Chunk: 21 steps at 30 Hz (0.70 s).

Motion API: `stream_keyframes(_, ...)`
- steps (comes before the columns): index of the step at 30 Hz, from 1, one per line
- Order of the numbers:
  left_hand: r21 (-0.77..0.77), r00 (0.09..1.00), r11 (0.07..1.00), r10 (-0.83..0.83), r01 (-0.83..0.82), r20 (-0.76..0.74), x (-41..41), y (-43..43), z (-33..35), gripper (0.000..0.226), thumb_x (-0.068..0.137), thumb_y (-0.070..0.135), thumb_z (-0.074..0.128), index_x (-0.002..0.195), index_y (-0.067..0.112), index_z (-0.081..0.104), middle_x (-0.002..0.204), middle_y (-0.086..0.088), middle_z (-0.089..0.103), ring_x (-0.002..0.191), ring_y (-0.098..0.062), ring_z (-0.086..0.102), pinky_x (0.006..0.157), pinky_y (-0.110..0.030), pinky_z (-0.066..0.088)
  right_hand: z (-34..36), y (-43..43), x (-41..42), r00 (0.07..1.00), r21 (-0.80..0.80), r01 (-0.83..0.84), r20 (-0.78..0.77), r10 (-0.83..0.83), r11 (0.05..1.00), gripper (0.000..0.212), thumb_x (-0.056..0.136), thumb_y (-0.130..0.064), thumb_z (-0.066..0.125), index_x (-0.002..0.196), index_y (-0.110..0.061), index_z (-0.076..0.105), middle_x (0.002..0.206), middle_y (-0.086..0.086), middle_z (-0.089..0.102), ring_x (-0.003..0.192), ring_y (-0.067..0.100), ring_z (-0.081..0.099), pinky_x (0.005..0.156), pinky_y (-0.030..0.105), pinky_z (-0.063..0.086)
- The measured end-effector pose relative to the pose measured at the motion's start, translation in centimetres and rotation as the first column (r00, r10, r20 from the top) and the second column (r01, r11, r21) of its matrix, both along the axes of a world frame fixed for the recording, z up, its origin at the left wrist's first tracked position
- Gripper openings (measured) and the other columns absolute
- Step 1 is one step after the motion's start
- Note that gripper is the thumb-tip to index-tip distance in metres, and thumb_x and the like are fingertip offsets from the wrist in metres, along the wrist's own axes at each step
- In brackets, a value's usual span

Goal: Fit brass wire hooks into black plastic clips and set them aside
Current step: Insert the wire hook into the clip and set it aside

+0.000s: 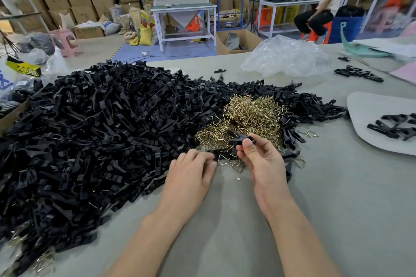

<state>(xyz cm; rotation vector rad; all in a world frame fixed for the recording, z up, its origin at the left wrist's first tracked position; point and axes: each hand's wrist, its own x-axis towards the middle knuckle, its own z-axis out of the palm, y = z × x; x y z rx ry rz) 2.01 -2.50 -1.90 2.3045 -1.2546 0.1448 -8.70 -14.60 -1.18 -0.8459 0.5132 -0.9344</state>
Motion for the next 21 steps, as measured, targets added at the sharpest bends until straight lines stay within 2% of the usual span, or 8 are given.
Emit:
stream_keyframes(4,0.083,0.990,0.994,-0.083,0.074,0.110,0.1,-1.9,0.1,0.037,0.101,0.046,0.046,0.137,0.037,0.049,0.118,0.008,0.051,0.110,-0.017,0.050,0.092,-0.031,0.039,0.0,0.0,-0.1,1.000,-0.006,0.002,-0.020,-0.002,1.000,0.021,0.085,-0.012,0.071,0.106,-0.013,0.066,0.082,-0.005,0.076,0.078,0.007,0.072,0.074,0.016,0.056)
stream_keyframes(8,0.012,0.990,0.997,-0.082,0.081,0.116,-0.1,-2.4,-0.2,0.022,0.100,0.041,0.051,0.120,0.033,0.056,0.113,0.009,0.053,0.105,-0.015,0.053,0.088,-0.031,0.042,0.1,-0.1,-0.3,1.000,0.023,-0.007,0.001,0.007,1.000,0.031,0.075,-0.019,0.072,0.104,-0.013,0.067,0.081,-0.005,0.075,0.078,0.007,0.071,0.073,0.016,0.056)
stream_keyframes(11,-0.041,0.992,0.995,-0.083,0.087,0.099,0.0,-2.0,-0.4,0.016,0.100,0.033,0.055,0.113,0.029,0.062,0.107,0.011,0.059,0.103,-0.014,0.056,0.086,-0.029,0.043,0.3,0.0,-0.3,0.998,0.055,-0.064,0.033,0.062,0.996,0.030,0.074,-0.018,0.072,0.104,-0.012,0.067,0.085,0.001,0.074,0.079,0.011,0.071,0.074,0.017,0.056)
stream_keyframes(14,-0.141,0.997,0.988,-0.075,0.070,-0.031,0.1,-1.4,0.1,0.012,0.099,0.031,0.057,0.106,0.029,0.067,0.101,0.015,0.061,0.097,-0.004,0.057,0.082,-0.024,0.046,0.5,0.0,-0.4,0.987,0.096,-0.146,0.086,0.137,0.985,0.030,0.075,-0.015,0.071,0.105,-0.010,0.066,0.088,0.006,0.073,0.078,0.012,0.071,0.073,0.019,0.057)
stream_keyframes(17,-0.338,0.966,0.941,-0.078,-0.011,-0.246,0.0,-0.5,1.2,0.010,0.096,0.028,0.065,0.102,0.029,0.072,0.097,0.019,0.068,0.090,0.002,0.061,0.081,-0.017,0.047,0.6,0.1,-0.4,0.977,0.110,-0.199,0.103,0.188,0.974,0.030,0.075,-0.013,0.070,0.105,-0.012,0.067,0.085,0.004,0.074,0.076,0.012,0.072,0.072,0.019,0.058)
stream_keyframes(19,-0.448,0.893,0.890,-0.129,-0.088,-0.431,0.0,0.1,2.1,0.012,0.095,0.025,0.067,0.104,0.031,0.074,0.090,0.022,0.071,0.083,0.004,0.064,0.075,-0.011,0.047,0.5,0.3,-0.2,0.977,0.072,-0.205,0.070,0.200,0.976,0.032,0.074,-0.013,0.071,0.106,-0.013,0.067,0.083,0.002,0.074,0.077,0.011,0.072,0.071,0.019,0.057)
stream_keyframes(21,-0.507,0.775,0.849,-0.218,-0.149,-0.593,0.1,0.3,2.9,0.014,0.096,0.023,0.066,0.103,0.029,0.075,0.076,0.019,0.070,0.069,0.003,0.061,0.070,-0.012,0.049,0.3,0.5,0.0,0.978,-0.003,-0.206,0.014,0.206,0.979,0.033,0.073,-0.013,0.071,0.106,-0.015,0.068,0.083,0.000,0.075,0.077,0.010,0.071,0.071,0.020,0.057)
